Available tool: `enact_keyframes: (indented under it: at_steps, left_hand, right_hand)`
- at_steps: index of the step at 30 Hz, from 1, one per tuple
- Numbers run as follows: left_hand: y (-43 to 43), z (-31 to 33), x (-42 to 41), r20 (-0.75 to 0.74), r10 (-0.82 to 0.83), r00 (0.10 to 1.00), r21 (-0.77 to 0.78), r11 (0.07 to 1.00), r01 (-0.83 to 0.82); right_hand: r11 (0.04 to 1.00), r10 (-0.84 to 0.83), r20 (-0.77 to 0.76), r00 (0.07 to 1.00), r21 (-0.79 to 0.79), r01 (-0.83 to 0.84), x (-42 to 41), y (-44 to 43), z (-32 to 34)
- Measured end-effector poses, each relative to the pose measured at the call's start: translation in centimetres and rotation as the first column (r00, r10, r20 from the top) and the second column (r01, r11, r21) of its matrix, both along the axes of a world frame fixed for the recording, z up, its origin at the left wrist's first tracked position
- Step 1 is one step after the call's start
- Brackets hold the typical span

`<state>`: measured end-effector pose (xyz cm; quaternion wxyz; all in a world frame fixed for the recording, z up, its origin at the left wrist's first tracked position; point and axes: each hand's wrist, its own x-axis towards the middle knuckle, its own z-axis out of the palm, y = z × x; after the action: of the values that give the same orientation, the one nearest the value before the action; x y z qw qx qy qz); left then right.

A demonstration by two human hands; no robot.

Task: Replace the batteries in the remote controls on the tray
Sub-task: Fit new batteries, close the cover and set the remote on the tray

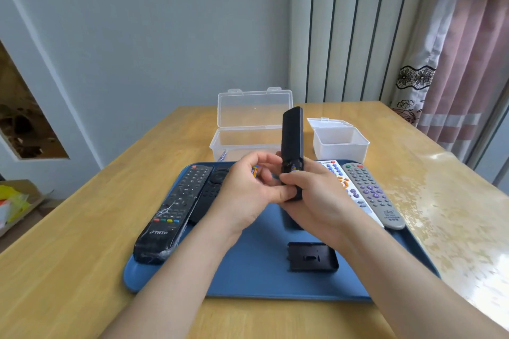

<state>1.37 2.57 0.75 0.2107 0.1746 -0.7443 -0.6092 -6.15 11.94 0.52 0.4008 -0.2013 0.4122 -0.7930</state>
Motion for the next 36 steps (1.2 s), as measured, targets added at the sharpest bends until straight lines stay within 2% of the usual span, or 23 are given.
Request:
enact_keyframes:
  at_steps: [2,4,6,8,10,13,16,19,23,28,33,36]
  left_hand:
    - [-0.6,0.2,0.2,-0.038,-0.068,0.997,0.138,0.988,0.073]
    - [-1.2,0.4,0.4,-0.143,-0.097,0.985,0.321,0.937,0.139]
    - [-1.5,0.4,0.6,-0.211,-0.066,0.975,0.378,0.915,0.144]
    - [-1.3,0.4,0.7,-0.247,-0.046,0.968,0.355,0.925,0.134]
    - [-1.0,0.4,0.5,-0.22,-0.035,0.975,0.283,0.954,0.098]
    - [-0.9,0.3,0.2,-0.167,-0.016,0.986,0.02,1.0,0.019]
    - [-0.8,0.2,0.2,-0.195,0.014,0.981,-0.162,0.986,-0.046]
    - [-0.8,-0.2,0.0,-0.168,0.05,0.984,-0.378,0.919,-0.112]
    - [-0.9,-0.5,-0.1,-0.175,0.116,0.978,-0.363,0.916,-0.174]
    - [-0.6,-0.3,0.1,-0.207,0.034,0.978,-0.387,0.915,-0.114]
    - [-0.4,-0.4,-0.2,-0.312,0.123,0.942,-0.268,0.94,-0.211]
    - [-0.7,-0.5,-0.2,-0.331,0.131,0.934,-0.257,0.94,-0.223]
  right_hand:
    - [1.0,-0.026,-0.015,1.0,0.011,0.026,-0.4,0.1,-0.1]
    - [0.998,-0.067,0.013,0.998,0.023,0.067,-0.8,0.2,-0.3]
    - [0.996,-0.088,0.056,0.995,0.023,0.087,-1.1,0.4,-0.5]
    - [0.996,-0.087,0.105,0.991,0.017,0.086,-1.2,0.4,-0.6]
    - [0.997,-0.081,0.158,0.984,0.004,0.082,-1.3,0.3,-0.5]
    - [0.997,-0.073,0.196,0.978,-0.009,0.076,-1.5,0.1,-0.6]
    - [0.998,-0.061,0.195,0.979,0.008,0.061,-1.2,0.1,-0.4]
    - [0.999,-0.052,0.184,0.982,0.01,0.051,-0.9,0.0,-0.3]
    - [0.997,-0.076,0.188,0.979,0.029,0.071,-0.8,-0.3,-0.5]
    - [0.998,-0.053,0.142,0.988,0.03,0.049,-0.5,-0.2,-0.7]
    - [1.0,-0.004,0.127,0.992,0.004,0.004,0.0,-0.4,-0.8]
    - [1.0,0.008,0.127,0.992,-0.006,-0.008,0.2,-0.6,-0.8]
